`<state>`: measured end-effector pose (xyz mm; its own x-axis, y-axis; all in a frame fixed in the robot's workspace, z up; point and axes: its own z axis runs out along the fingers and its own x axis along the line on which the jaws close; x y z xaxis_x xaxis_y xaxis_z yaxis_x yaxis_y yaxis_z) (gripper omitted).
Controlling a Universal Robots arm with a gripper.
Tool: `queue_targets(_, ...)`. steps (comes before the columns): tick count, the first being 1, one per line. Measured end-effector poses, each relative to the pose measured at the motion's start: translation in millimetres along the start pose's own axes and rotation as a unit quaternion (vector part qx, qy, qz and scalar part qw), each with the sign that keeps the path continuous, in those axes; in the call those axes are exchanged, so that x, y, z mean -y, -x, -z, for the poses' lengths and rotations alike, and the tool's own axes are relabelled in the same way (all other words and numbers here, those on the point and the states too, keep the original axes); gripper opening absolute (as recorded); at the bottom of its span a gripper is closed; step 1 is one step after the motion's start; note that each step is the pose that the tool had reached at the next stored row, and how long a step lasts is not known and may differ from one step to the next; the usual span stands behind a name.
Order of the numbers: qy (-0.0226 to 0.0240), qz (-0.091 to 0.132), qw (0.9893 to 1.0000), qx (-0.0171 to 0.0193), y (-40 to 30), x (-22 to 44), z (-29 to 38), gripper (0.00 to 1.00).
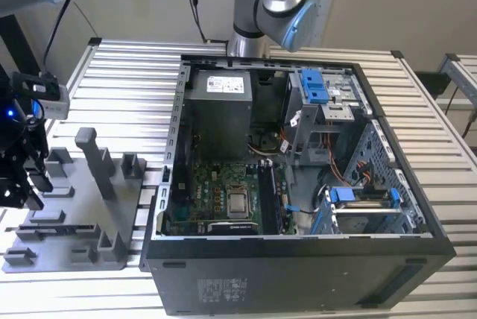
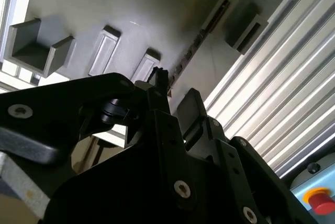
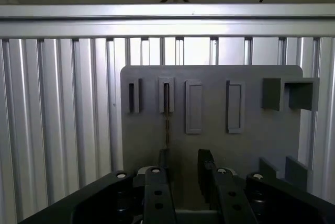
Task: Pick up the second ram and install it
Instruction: 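Pick up the second ram and move it above second insertion slot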
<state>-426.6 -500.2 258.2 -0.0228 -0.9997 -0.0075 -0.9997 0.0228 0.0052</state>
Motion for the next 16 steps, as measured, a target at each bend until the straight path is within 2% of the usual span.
queue_targets(5,0.0002,0.0,1.0,0.0001,-0.7,0.0,-2.4,0.36)
queue_targets(12,0.0003,0.0,1.0,0.0,-4.1,0.2,-13.5,0.36)
queue_targets(16,-0.0019,0.0,1.0,0.0001,-4.7,-0.7,-20.6,0.36)
